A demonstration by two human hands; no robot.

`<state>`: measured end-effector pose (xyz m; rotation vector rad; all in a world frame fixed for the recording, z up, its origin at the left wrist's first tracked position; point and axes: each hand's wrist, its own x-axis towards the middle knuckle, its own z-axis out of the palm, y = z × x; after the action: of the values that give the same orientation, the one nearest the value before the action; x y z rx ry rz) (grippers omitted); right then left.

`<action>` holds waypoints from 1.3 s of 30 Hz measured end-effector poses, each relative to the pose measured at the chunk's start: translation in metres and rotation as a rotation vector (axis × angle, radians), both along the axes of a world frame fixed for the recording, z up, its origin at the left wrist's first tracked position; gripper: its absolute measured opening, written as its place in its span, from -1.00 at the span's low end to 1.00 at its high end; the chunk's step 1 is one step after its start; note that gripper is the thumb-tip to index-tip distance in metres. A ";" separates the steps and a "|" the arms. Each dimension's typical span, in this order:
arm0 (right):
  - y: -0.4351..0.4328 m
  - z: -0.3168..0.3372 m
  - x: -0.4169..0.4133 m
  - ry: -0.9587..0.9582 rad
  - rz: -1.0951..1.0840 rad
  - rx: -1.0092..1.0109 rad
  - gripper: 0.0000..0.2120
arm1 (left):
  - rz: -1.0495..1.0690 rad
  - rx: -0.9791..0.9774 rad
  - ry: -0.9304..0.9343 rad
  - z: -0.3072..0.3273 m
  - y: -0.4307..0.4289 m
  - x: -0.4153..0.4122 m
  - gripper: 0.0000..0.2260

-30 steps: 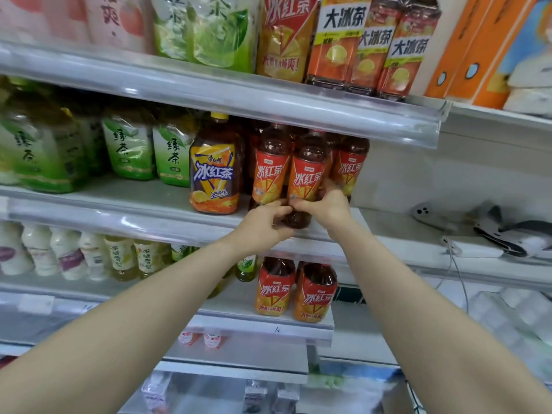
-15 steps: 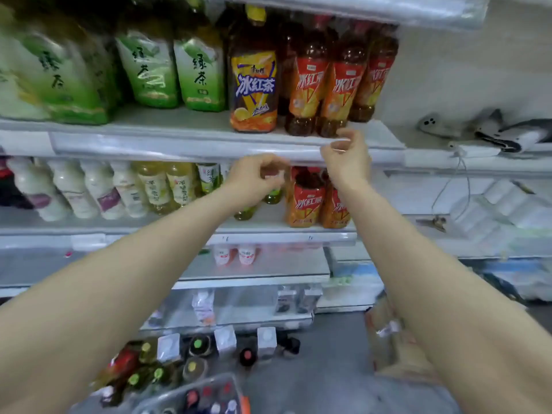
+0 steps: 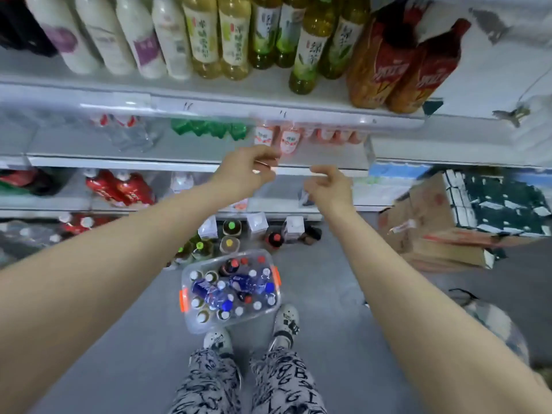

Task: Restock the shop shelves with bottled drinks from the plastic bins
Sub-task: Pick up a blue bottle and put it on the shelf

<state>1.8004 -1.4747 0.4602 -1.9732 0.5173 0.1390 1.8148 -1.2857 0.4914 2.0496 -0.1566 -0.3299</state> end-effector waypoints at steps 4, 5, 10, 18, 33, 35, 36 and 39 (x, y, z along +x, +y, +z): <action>0.013 -0.072 -0.033 0.120 0.059 0.028 -0.80 | 0.038 -0.006 0.124 -0.063 0.015 -0.029 -0.68; 0.016 -0.088 -0.041 0.149 0.066 0.024 -0.80 | 0.052 -0.019 0.163 -0.080 0.018 -0.035 -0.68; 0.035 -0.155 -0.067 0.283 0.117 0.111 -0.72 | 0.135 -0.047 0.331 -0.178 0.023 -0.063 -0.69; 0.044 -0.303 -0.101 0.469 0.137 0.021 -0.80 | 0.204 0.041 0.482 -0.346 0.032 -0.108 -0.66; 0.055 -0.524 -0.135 0.798 -0.505 0.387 -0.87 | -0.015 0.440 0.406 -0.588 0.038 -0.138 -0.56; 0.063 -0.539 -0.133 0.774 -0.615 0.489 -0.77 | -0.072 0.502 0.369 -0.613 0.037 -0.136 -0.52; 0.066 -0.546 -0.132 0.757 -0.668 0.530 -0.70 | -0.101 0.532 0.353 -0.623 0.036 -0.135 -0.52; 0.075 -0.563 -0.131 0.671 -0.806 0.616 -0.63 | -0.169 0.643 0.331 -0.644 0.033 -0.129 -0.48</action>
<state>1.6690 -1.4001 -0.1026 -0.9775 1.4638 0.3964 1.6860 -1.2531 -0.1530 2.5758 -0.0170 -0.9121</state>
